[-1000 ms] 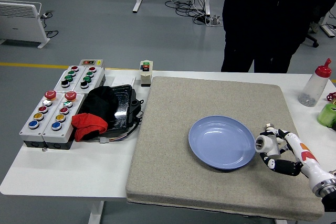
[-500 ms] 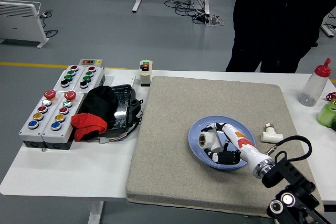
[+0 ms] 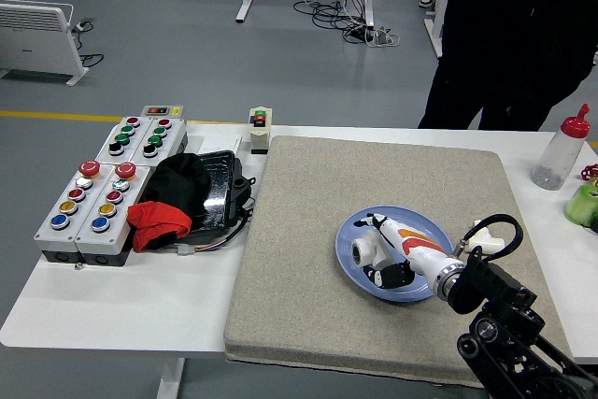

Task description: Pick pipe place plate twice

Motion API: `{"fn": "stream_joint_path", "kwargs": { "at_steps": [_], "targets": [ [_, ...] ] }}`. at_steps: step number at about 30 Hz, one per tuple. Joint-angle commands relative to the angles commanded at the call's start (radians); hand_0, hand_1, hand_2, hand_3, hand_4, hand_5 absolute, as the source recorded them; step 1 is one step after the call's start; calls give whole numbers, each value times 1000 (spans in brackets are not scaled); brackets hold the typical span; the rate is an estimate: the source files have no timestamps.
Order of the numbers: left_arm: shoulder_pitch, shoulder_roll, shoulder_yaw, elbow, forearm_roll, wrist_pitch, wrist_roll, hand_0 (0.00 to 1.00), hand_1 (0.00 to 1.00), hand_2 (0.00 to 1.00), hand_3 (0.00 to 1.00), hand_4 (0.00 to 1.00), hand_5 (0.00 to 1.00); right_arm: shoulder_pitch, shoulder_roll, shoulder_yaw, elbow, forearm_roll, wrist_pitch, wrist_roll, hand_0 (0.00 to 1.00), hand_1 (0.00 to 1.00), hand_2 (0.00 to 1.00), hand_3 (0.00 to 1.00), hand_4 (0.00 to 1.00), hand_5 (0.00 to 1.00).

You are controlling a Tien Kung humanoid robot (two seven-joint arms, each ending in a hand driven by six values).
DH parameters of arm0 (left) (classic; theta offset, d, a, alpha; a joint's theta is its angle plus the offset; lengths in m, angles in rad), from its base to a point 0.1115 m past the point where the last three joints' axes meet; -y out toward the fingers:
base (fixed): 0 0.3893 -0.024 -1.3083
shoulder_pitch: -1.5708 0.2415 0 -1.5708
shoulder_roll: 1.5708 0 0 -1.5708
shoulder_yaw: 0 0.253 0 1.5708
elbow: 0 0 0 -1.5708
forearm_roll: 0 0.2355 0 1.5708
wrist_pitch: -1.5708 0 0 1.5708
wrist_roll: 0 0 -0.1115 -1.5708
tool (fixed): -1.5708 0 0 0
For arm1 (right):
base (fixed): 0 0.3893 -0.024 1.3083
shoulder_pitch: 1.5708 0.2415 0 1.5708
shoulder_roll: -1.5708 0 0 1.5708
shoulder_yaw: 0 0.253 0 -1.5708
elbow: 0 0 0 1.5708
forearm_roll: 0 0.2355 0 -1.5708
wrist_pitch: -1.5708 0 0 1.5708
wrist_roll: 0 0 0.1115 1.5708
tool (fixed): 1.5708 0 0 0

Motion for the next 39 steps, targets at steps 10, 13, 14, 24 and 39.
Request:
{"fn": "stream_joint_path", "kwargs": {
  "at_steps": [10,13,14,24,39],
  "targets": [
    [0,-1,-5,1,7,-1,4,692,654,679,613,254,998,-5,-2,56,40,53,2,28,998,956,998,998,779,291],
    [-1,-1,-3,0,4,-1,2,692,654,679,614,255,998,1,-4,112,15,25,-80,41,998,948,998,998,769,302],
    [-1,-1,-2,0,3,-1,2,692,654,679,614,255,998,2,-6,126,8,17,-89,42,998,948,998,998,769,302],
    [-2,0,-7,1,13,1,6,694,649,678,614,257,998,27,-66,280,-129,-71,-72,16,998,936,998,959,736,290],
    [7,-4,-21,5,27,4,15,695,649,677,614,256,998,26,-100,260,-277,-55,-60,43,985,928,998,944,714,278]
  ]
}}
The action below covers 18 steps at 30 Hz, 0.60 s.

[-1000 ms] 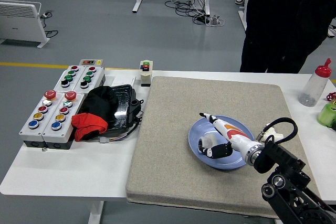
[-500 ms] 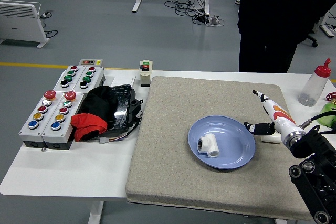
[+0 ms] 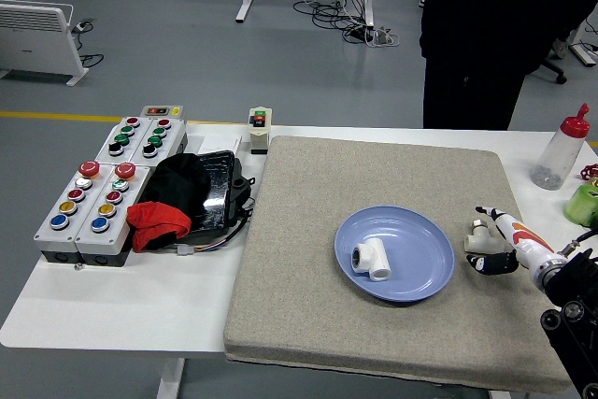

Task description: Pick pipe place plate twice

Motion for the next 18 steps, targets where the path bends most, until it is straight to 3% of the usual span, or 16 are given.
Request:
{"fn": "stream_joint_path", "kwargs": {
  "at_steps": [7,8,9,14,15,18],
  "targets": [
    [3,-1,-7,0,10,2,4,695,652,678,614,256,998,50,18,-10,-102,7,-35,31,953,900,988,920,696,263],
    [3,-1,-8,0,11,2,4,695,652,678,614,256,998,61,21,-11,-121,7,-37,34,953,900,988,920,696,263],
    [3,-1,-8,0,12,2,4,695,650,677,614,256,998,68,22,-12,-132,6,-37,37,879,866,969,900,684,258],
    [2,1,-5,0,7,1,1,695,650,677,614,256,998,96,28,-21,-179,-4,-33,46,879,866,969,900,684,258],
    [1,1,-3,0,5,1,0,695,651,678,614,255,998,100,29,-22,-188,-8,-32,46,708,740,840,854,666,244],
    [-1,1,2,-1,-1,0,-2,695,651,678,614,255,998,107,31,-20,-208,-26,-33,43,708,740,840,854,666,244]
  ]
}}
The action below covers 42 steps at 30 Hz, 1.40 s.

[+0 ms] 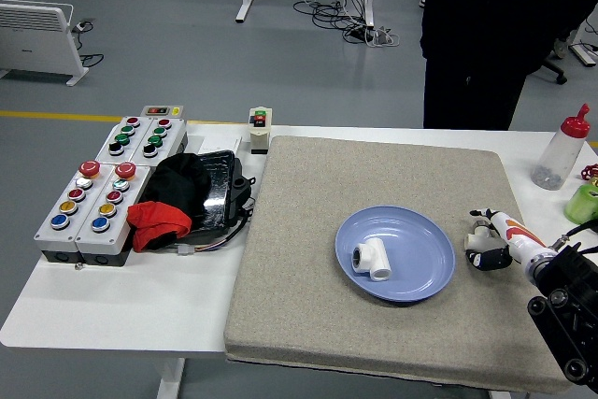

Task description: Pick pipe place plate twice

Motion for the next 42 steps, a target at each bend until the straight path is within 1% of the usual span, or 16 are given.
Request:
{"fn": "stream_joint_path", "kwargs": {
  "at_steps": [2,3,8,9,14,15,17,19,23,25,27,31,36,38,39,42],
  "targets": [
    [-1,0,2,0,-3,0,-1,695,651,678,614,255,998,-1,0,3,-8,-5,-6,0,708,740,840,854,666,244],
    [-1,0,2,0,-4,-1,-1,695,651,678,614,254,998,-2,-1,4,-9,-5,-9,0,461,564,649,741,556,177],
    [-1,0,3,0,-5,-2,0,695,651,678,614,254,998,-14,-9,1,9,15,-36,11,461,564,649,741,556,177],
    [-1,-1,3,0,-4,-2,0,695,651,678,613,253,998,-17,-12,-3,18,20,-41,13,299,433,556,625,439,143],
    [-2,-1,2,0,-3,-2,1,695,651,678,613,253,998,-28,-22,-15,68,34,-51,17,299,433,556,625,439,143],
    [-2,-1,2,0,-3,-2,1,695,651,679,613,252,998,-29,-23,-15,74,35,-52,17,272,414,539,607,432,139],
    [-2,-1,3,0,-4,-3,1,695,651,679,613,252,998,-33,-26,-17,97,36,-56,17,272,414,539,607,432,139],
    [-2,-1,3,0,-4,-3,1,695,651,679,613,252,998,-39,-32,-23,131,39,-64,15,272,414,539,607,432,139],
    [-2,0,4,0,-7,-4,0,695,652,679,613,252,998,-54,-48,-67,217,63,-75,10,275,419,536,604,428,142],
    [-1,0,4,0,-7,-4,0,695,652,679,613,252,998,-65,-54,-112,283,83,-81,4,275,419,536,604,428,142],
    [-1,-1,5,0,-7,-4,0,696,652,679,613,252,998,-72,-54,-142,330,95,-81,0,284,423,538,606,426,140],
    [-1,-1,6,0,-10,-4,-1,696,652,679,613,252,998,-81,-54,-194,398,111,-76,-10,284,423,538,606,426,140],
    [-2,-1,7,0,-12,-4,-2,695,652,679,613,252,998,-81,-51,-232,413,128,-70,-21,297,428,538,610,427,140],
    [-2,0,9,0,-14,-4,-3,695,652,679,613,252,998,-84,-48,-240,413,128,-40,-42,297,428,538,610,427,140],
    [-3,0,8,1,-13,-4,-3,695,651,678,613,252,998,-86,-47,-246,412,121,-16,-51,809,816,890,829,590,200],
    [-3,0,7,0,-11,-5,-1,695,651,678,613,252,998,-91,-47,-244,415,105,26,-45,809,816,890,829,590,200]
  ]
}}
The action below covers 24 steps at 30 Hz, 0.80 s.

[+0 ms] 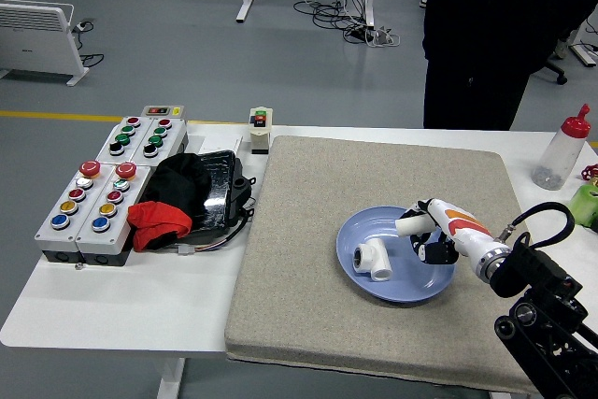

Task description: Pick pipe place plate twice

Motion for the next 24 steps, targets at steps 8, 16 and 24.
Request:
{"fn": "stream_joint_path", "kwargs": {
  "at_steps": [8,16,24],
  "targets": [
    [3,-1,-6,1,6,1,3,696,651,679,612,252,998,-8,-2,12,24,32,8,47,998,955,998,998,759,256],
    [6,-2,-10,1,12,2,5,696,650,676,613,252,998,-17,8,73,54,-1,-63,36,998,952,998,998,740,233],
    [5,-1,-11,1,16,2,4,695,651,677,613,252,998,-54,12,272,114,229,-299,193,931,902,998,991,611,246]
  ]
}}
